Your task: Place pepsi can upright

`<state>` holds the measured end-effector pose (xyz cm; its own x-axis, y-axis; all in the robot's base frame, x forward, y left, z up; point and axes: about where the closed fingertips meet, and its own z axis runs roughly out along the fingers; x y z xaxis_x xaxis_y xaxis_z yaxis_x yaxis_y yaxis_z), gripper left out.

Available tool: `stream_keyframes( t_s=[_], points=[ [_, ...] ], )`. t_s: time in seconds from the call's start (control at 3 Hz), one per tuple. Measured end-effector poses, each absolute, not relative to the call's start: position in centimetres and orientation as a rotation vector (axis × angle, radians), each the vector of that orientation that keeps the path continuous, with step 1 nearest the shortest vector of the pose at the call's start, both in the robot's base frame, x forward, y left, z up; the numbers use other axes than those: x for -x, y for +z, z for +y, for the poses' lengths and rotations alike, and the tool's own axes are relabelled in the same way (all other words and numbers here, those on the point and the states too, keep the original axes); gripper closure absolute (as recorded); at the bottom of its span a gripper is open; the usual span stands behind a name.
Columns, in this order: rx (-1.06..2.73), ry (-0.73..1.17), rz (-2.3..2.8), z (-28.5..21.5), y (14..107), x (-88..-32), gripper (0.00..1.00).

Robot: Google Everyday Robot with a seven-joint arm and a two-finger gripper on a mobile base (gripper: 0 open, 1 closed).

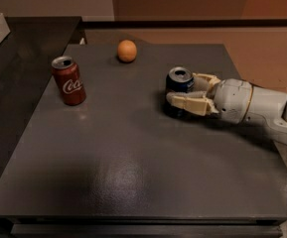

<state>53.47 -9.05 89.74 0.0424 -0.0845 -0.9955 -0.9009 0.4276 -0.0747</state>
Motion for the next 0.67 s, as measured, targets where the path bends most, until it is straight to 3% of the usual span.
stream_keyframes(
  t_s=[0.33, 0.67],
  points=[
    [0.957, 0.800, 1.393, -8.82, 89.84, -53.44, 0.00],
    [0.957, 0.800, 1.393, -8.81, 89.84, -53.44, 0.00]
  ],
)
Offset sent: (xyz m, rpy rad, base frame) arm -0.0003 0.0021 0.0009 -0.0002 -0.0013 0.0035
